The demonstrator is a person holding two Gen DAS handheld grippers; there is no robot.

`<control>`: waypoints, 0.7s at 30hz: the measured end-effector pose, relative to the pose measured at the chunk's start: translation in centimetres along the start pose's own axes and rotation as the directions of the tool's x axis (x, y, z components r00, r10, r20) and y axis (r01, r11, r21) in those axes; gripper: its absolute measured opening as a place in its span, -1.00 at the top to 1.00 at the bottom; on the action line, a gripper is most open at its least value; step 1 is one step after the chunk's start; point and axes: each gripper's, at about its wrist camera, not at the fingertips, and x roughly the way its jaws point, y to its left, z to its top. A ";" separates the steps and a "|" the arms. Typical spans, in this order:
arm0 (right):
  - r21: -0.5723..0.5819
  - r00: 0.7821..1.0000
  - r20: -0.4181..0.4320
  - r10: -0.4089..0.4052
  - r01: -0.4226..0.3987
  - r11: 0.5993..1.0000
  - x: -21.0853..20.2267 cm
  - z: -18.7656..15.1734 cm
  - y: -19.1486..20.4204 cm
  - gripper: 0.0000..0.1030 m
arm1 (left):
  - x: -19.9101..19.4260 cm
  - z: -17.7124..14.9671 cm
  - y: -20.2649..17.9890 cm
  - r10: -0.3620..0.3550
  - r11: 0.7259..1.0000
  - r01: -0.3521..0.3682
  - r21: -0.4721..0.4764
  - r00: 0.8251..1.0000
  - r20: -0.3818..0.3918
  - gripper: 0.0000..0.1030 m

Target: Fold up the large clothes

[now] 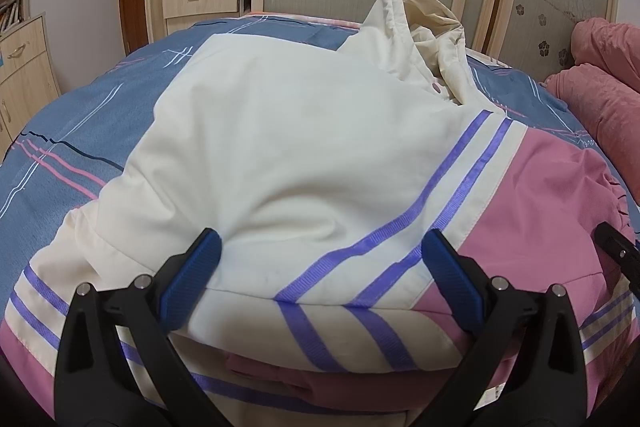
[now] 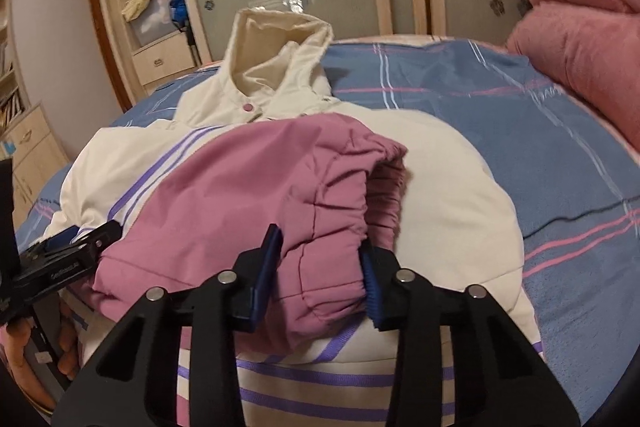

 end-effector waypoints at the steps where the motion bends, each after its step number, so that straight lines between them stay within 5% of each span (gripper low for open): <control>1: -0.027 1.000 0.002 -0.007 0.007 1.000 0.0 -0.1 0.5 0.25 | 0.0 0.0 -0.1 0.000 1.000 0.000 0.000 1.000 0.000 -0.96; 3: -0.058 1.000 -0.008 -0.023 0.022 0.998 0.3 -0.2 1.0 0.19 | 0.0 0.0 0.0 0.000 1.000 0.000 0.000 1.000 0.001 -0.96; 5: -0.071 0.998 -0.053 -0.023 0.019 0.997 1.1 -0.3 1.2 -0.27 | 0.0 0.0 0.0 0.000 1.000 0.000 0.000 1.000 0.001 -0.96; 9: -0.070 0.998 -0.054 -0.012 0.009 0.997 1.2 -0.4 1.1 -0.31 | 0.0 -0.1 0.1 -0.001 1.000 0.001 -0.001 1.000 0.001 -0.96; 11: -0.077 0.999 -0.043 0.002 -0.006 0.997 0.9 -0.5 1.2 -0.17 | 0.0 -0.1 0.0 0.000 1.000 0.000 0.000 1.000 0.001 -0.96; 13: -0.087 1.000 -0.029 -0.008 0.005 0.996 0.6 -0.5 1.4 0.35 | 0.0 0.0 0.0 0.001 1.000 -0.001 0.000 1.000 0.001 -0.96; 15: -0.090 1.000 -0.013 -0.026 0.025 0.996 0.3 -0.4 1.4 0.52 | 0.0 -0.1 0.1 0.000 1.000 0.000 0.000 1.000 0.001 -0.96; 21: -0.007 0.989 0.042 -0.140 0.140 0.990 -1.3 1.2 -1.8 0.66 | -1.2 1.2 -0.4 0.018 1.000 -0.018 0.002 1.000 0.003 -0.96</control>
